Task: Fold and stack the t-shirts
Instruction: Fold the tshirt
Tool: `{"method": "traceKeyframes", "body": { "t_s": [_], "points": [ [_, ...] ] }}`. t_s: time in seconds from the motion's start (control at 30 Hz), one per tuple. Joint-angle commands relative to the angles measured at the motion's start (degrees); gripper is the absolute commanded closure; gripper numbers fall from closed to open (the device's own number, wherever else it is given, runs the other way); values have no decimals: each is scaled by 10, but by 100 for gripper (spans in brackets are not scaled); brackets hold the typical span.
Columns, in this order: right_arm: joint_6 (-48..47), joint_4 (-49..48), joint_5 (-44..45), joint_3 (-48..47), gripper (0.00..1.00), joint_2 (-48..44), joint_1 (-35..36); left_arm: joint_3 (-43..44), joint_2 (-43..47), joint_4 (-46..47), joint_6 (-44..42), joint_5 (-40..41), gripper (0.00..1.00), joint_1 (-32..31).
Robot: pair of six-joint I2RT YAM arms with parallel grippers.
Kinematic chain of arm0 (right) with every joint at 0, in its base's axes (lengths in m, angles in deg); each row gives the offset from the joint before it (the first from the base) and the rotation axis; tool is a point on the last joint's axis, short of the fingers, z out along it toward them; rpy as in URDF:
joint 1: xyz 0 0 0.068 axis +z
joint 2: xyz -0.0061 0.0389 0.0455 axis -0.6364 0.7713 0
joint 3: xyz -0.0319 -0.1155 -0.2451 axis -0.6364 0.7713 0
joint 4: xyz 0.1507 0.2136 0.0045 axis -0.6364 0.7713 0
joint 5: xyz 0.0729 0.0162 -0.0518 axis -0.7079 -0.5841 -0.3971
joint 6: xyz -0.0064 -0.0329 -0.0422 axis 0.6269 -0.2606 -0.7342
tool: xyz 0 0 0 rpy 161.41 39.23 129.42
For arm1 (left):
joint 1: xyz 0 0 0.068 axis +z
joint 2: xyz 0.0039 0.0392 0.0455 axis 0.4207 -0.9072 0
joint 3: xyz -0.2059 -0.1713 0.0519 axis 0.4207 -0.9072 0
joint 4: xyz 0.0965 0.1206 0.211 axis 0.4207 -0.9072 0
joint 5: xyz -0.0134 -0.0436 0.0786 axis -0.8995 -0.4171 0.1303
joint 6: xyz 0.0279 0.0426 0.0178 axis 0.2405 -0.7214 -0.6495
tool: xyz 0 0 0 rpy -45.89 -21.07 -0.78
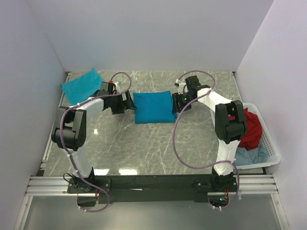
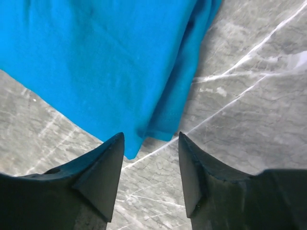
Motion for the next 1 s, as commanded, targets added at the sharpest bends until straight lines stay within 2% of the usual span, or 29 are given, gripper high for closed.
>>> {"method": "traceKeyframes", "body": {
  "t_s": [0.0, 0.33, 0.53, 0.73, 0.83, 0.93, 0.97],
  "points": [
    [9, -16, -27, -36, 43, 0, -13, 1, 27, 1, -5, 8, 1, 1],
    [53, 20, -95, -113, 44, 110, -20, -25, 55, -18, -33, 15, 1, 1],
    [63, 9, -40, -85, 43, 98, -18, -22, 50, -13, -26, 7, 1, 1],
    [71, 10, -51, -62, 44, 79, -7, -23, 49, -11, -24, 4, 1, 1],
    [81, 11, -87, -62, 52, 72, 1, -24, 51, -13, -28, 6, 0, 1],
    [90, 16, -116, -75, 76, 65, 2, -24, 52, -16, -30, 8, 0, 1],
    [92, 16, -127, -80, 87, 61, 2, -24, 52, -16, -30, 7, 1, 1]
  ]
}}
